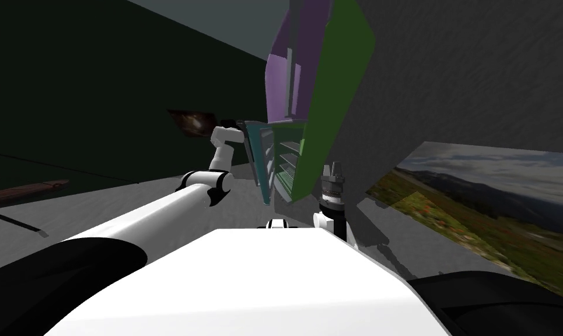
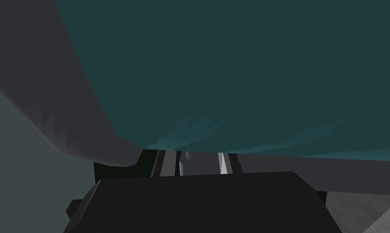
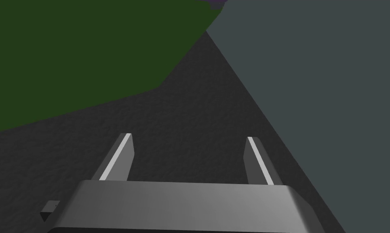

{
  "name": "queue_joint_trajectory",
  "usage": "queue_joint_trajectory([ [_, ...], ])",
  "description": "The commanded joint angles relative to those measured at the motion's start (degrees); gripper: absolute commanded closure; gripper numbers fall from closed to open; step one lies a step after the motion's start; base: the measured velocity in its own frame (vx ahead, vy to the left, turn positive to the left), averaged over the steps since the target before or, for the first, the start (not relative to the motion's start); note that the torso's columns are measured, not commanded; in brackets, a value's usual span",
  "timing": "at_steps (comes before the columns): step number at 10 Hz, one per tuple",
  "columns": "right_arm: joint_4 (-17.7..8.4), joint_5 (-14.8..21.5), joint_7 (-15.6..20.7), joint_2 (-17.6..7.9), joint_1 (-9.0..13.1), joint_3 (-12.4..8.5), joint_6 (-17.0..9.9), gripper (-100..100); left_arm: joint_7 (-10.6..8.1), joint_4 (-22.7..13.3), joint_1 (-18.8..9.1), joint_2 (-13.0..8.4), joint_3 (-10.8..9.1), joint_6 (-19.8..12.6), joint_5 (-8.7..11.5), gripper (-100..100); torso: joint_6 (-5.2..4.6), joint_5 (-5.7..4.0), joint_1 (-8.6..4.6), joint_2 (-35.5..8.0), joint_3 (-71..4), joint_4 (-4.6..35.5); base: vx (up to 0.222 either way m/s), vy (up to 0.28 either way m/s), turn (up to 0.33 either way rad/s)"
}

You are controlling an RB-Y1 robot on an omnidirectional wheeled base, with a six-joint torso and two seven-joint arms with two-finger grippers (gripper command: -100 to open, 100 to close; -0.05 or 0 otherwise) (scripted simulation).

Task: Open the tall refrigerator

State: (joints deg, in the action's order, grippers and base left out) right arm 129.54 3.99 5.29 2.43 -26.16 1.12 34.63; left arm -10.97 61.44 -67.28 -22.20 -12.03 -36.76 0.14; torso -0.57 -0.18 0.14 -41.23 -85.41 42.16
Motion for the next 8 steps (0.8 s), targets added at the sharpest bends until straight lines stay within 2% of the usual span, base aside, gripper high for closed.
queue_joint_trajectory([
  [1,0.0,0.0,0.0,0.01,0.0,0.01,0.0,0,0.75,-0.36,-0.88,0.59,1.05,0.99,1.96,100,0.22,-0.09,-0.53,-0.06,0.02,-0.08,0.03,0.323,-0.061],
  [2,0.0,0.0,0.0,0.02,0.0,0.01,0.0,0,1.16,-0.55,-1.12,1.07,1.67,1.15,3.03,100,0.16,-0.16,-0.78,-0.1,0.11,-0.13,0.077,0.388,-0.111],
  [3,0.0,0.0,0.0,0.01,0.0,0.01,0.0,0,1.16,-0.55,-1.12,1.07,1.67,1.15,3.03,100,-0.12,-0.25,-0.7,0.16,-0.12,-0.09,0.019,0.364,-0.081],
  [5,0.01,0.0,0.0,0.01,0.0,0.01,0.0,0,1.96,-0.92,-1.6,2.04,2.93,1.45,5.17,100,0.1,-0.15,-0.62,-0.01,0.03,-0.15,0.031,0.398,-0.107],
  [6,0.0,0.0,0.0,0.01,-0.01,0.01,0.0,0,1.96,-0.92,-1.6,2.04,2.93,1.45,5.17,100,-0.04,-0.15,-0.6,0.11,-0.04,-0.19,0.034,0.341,-0.085],
  [8,0.0,0.0,0.0,0.02,0.0,0.02,0.0,0,2.77,-1.29,-2.07,3.01,4.18,1.76,7.31,100,0.1,-0.07,-0.68,-0.21,0.21,-0.26,0.019,0.347,-0.127],
])
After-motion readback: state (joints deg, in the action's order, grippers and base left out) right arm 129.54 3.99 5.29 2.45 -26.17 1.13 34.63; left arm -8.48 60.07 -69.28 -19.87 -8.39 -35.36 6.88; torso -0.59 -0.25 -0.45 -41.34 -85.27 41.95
